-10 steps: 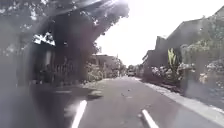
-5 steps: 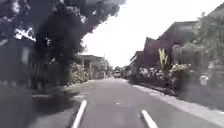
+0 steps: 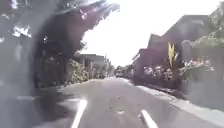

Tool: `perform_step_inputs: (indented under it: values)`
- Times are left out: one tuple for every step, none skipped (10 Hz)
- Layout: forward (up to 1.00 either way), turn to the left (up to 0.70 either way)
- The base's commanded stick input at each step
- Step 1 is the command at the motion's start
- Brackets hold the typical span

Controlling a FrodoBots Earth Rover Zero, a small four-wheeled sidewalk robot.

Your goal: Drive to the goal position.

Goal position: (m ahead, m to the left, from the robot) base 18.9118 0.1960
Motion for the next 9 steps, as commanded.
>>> perform_step_inputs:
  values:
    - [1.0,-0.05]
    - [1.0,-0.32]
    - [1.0,-0.39]
    - [1.0,-0.39]
    - [1.0,-0.39]
    - [1.0,-0.39]
    - [1.0,-0.33]
    - [1.0,-0.17]
    - [1.0,-0.02]
